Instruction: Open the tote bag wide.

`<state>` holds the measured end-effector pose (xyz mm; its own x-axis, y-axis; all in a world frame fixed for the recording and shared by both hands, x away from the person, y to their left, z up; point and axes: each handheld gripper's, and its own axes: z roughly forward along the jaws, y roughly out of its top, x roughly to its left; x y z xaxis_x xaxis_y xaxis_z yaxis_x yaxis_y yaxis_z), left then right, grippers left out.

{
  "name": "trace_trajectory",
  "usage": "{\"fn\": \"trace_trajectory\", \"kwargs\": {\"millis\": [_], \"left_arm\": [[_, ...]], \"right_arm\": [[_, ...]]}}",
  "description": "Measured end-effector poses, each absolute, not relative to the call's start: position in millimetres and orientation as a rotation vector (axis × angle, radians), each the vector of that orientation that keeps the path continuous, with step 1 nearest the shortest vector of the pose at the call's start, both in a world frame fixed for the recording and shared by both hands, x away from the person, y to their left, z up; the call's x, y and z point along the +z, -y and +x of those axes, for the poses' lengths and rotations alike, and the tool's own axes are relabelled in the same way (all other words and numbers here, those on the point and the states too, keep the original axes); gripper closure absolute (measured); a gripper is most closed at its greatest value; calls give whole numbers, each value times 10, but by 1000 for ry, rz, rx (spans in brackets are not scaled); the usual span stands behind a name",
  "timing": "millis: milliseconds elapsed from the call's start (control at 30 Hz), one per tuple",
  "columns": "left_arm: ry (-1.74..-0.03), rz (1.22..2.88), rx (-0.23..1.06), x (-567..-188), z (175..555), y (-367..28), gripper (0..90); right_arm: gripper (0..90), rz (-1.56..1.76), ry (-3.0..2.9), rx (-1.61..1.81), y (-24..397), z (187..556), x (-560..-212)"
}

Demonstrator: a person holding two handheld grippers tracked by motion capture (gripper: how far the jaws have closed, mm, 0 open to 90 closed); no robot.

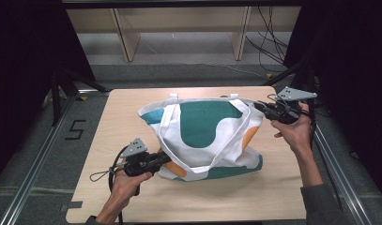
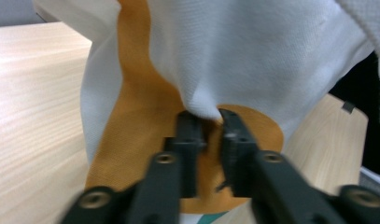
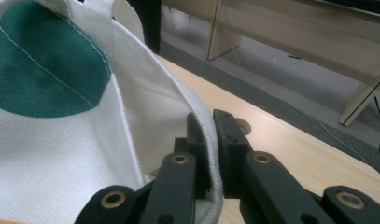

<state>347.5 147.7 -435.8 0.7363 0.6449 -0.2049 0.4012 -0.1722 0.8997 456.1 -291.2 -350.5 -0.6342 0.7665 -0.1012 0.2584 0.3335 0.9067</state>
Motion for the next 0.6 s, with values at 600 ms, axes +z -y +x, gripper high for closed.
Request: {"fn": "trace_trajectory", "kwargs": {"millis": [600], "left_arm": [[-756,1895,308,-4512,3506,-1390,882]], "right_arm": [[591,877,-2064,1486,2863,4174,-3029]]}}
